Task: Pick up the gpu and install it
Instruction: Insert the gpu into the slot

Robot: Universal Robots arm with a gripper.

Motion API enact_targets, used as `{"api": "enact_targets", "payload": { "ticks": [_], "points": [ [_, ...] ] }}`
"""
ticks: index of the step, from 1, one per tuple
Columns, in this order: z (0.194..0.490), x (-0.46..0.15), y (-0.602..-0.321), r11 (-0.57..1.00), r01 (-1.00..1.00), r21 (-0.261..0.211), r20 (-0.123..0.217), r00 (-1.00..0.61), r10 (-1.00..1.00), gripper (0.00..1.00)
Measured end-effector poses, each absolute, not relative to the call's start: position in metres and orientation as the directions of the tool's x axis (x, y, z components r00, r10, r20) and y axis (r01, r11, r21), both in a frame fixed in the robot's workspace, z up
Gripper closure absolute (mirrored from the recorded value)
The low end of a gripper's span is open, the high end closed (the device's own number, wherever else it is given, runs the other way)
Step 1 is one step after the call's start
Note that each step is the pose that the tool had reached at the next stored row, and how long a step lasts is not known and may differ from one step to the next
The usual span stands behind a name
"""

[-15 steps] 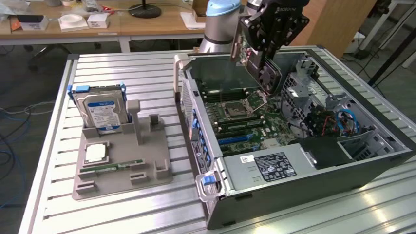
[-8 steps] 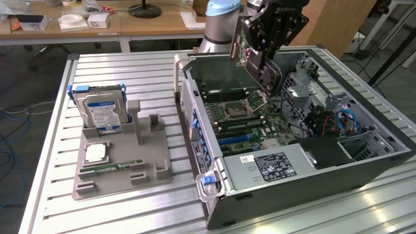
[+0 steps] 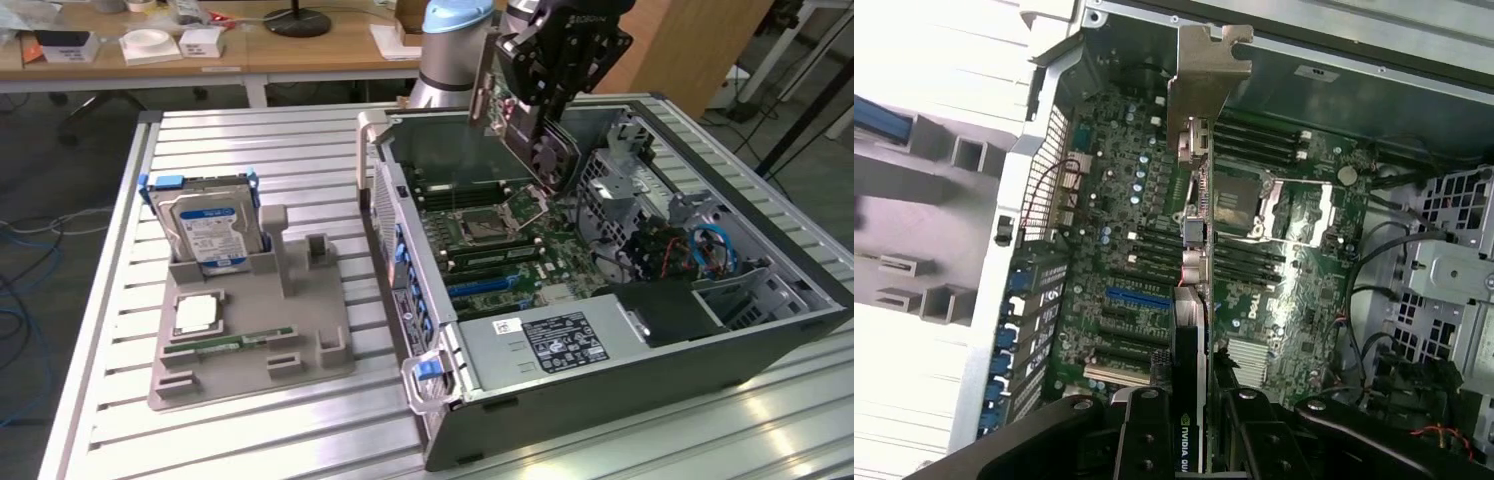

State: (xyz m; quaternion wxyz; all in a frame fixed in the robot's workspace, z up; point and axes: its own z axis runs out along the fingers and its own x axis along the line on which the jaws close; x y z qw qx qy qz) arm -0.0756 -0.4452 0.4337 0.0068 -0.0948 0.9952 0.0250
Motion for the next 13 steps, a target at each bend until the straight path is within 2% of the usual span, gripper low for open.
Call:
{"api": "enact_targets", "payload": {
  "ticks": [13],
  "points": [
    [0.4337, -0.0756, -0.4452, 0.969, -0.24, 0.049, -0.018, -0.971, -0.24, 0.74]
  ]
}}
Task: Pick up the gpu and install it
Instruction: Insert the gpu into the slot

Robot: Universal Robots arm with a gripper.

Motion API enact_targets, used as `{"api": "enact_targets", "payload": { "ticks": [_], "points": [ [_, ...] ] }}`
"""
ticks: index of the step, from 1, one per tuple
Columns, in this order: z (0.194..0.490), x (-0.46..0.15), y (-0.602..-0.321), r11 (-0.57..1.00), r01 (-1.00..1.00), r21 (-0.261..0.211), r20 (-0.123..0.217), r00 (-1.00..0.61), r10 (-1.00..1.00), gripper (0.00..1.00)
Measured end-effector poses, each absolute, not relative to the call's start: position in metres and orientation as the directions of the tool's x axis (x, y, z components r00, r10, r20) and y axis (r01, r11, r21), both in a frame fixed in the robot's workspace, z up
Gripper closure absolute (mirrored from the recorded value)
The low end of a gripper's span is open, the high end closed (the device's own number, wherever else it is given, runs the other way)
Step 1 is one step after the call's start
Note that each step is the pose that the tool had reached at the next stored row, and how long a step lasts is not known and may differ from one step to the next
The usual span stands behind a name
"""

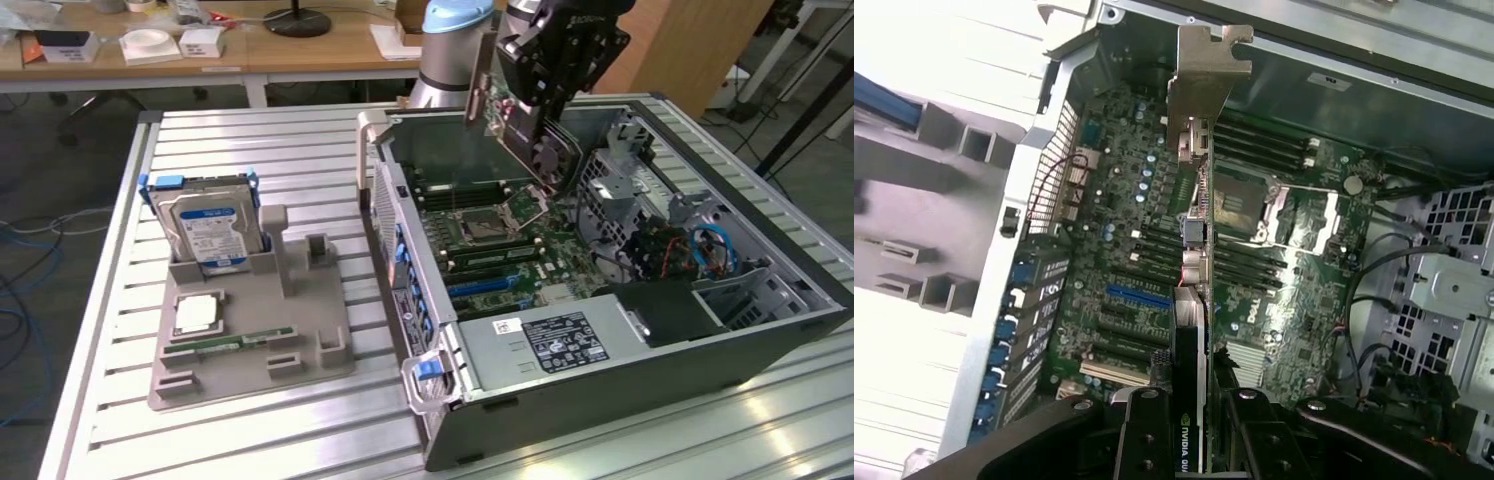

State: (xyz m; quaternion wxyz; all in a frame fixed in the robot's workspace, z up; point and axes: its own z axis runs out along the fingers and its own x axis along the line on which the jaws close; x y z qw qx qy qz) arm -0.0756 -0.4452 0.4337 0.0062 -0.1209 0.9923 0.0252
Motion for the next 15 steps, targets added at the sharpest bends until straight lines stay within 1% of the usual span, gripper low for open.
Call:
{"api": "enact_targets", "payload": {
  "ticks": [15],
  "points": [
    [0.4337, -0.0756, -0.4452, 0.952, -0.303, 0.049, -0.018, -0.953, -0.303, 0.74]
  ]
}}
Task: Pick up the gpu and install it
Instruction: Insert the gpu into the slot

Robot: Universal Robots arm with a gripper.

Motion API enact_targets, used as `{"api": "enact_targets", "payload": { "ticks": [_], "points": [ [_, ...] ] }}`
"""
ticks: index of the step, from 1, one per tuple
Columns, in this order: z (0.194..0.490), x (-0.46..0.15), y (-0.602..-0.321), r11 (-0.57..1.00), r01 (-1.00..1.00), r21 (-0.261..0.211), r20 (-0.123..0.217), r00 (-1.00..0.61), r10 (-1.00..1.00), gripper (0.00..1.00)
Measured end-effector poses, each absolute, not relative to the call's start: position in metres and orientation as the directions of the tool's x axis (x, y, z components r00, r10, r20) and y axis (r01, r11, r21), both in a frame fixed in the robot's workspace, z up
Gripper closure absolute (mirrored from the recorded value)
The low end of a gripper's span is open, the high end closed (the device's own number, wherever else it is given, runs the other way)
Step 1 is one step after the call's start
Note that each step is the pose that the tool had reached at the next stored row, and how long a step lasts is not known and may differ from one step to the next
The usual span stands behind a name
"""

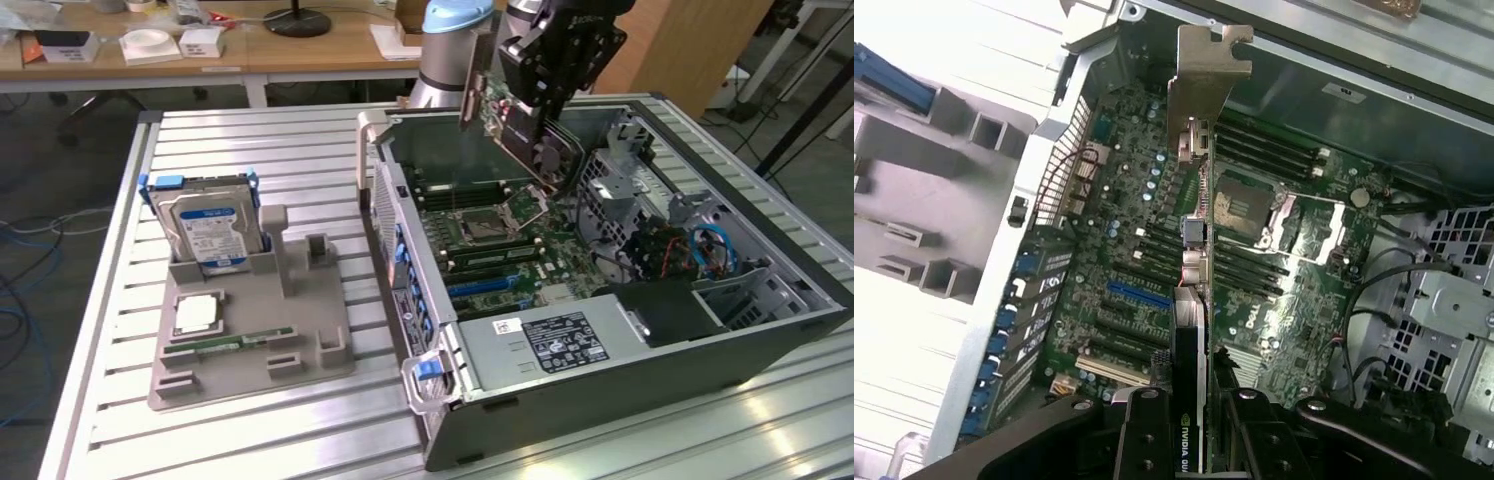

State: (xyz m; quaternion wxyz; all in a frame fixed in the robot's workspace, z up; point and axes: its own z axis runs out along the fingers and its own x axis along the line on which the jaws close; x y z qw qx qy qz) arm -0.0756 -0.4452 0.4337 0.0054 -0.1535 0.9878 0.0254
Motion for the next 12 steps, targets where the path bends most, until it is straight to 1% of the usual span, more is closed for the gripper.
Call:
{"api": "enact_targets", "payload": {
  "ticks": [12],
  "points": [
    [0.4337, -0.0755, -0.4452, 0.934, -0.355, 0.049, -0.018, -0.935, -0.354, 0.74]
  ]
}}
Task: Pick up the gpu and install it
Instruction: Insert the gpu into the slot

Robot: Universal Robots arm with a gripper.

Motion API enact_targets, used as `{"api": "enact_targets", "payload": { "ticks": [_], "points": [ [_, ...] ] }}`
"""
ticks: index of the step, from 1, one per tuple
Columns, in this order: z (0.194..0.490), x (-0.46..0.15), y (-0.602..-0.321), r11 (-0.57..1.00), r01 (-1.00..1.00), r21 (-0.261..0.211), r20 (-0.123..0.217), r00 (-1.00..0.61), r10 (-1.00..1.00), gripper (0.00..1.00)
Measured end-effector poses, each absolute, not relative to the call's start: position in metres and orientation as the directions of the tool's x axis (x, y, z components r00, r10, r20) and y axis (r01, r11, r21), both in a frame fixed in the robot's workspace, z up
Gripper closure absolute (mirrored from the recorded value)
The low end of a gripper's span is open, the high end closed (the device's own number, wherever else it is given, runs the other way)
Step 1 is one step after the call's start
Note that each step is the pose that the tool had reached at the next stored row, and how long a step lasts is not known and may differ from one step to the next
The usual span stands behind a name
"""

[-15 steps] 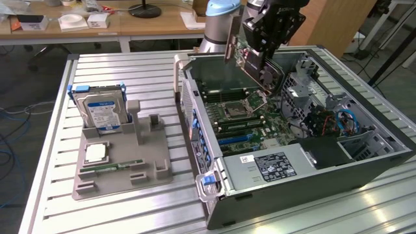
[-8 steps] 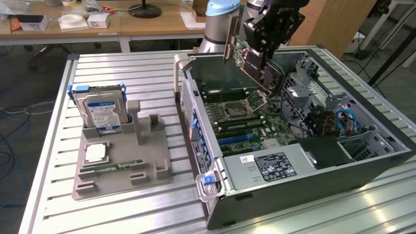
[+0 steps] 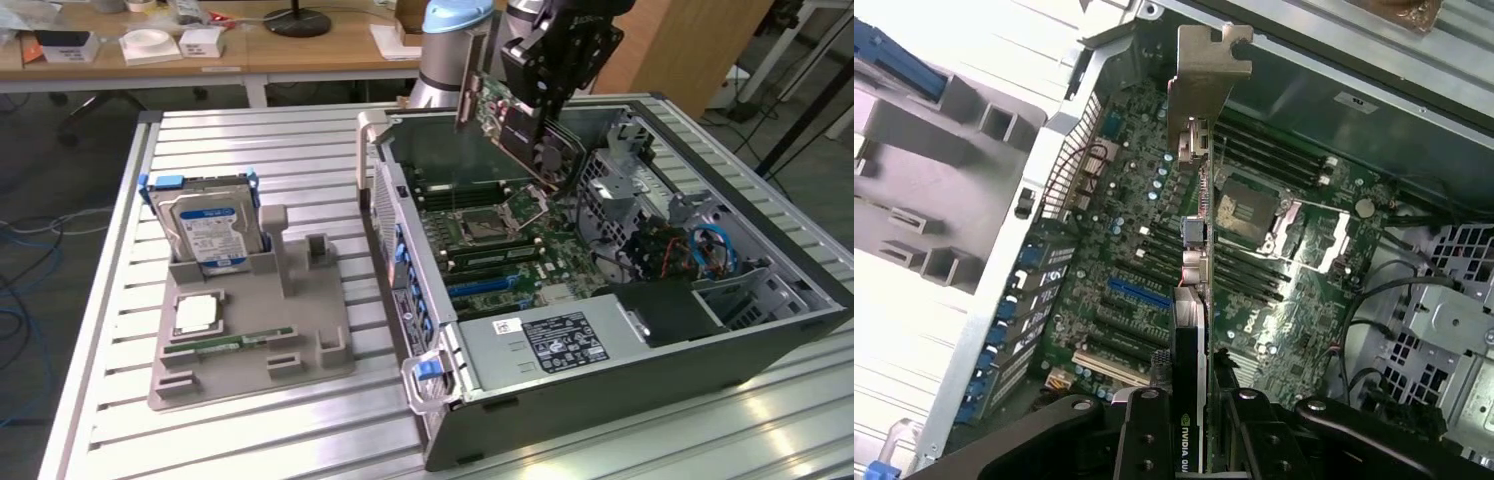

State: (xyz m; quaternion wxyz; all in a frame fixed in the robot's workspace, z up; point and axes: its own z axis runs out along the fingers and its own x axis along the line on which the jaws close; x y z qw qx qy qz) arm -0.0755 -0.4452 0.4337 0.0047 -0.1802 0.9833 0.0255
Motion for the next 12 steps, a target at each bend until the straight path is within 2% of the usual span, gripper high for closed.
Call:
{"api": "enact_targets", "payload": {
  "ticks": [12],
  "points": [
    [0.4337, -0.0755, -0.4452, 0.913, -0.405, 0.049, -0.018, -0.914, -0.404, 0.74]
  ]
}}
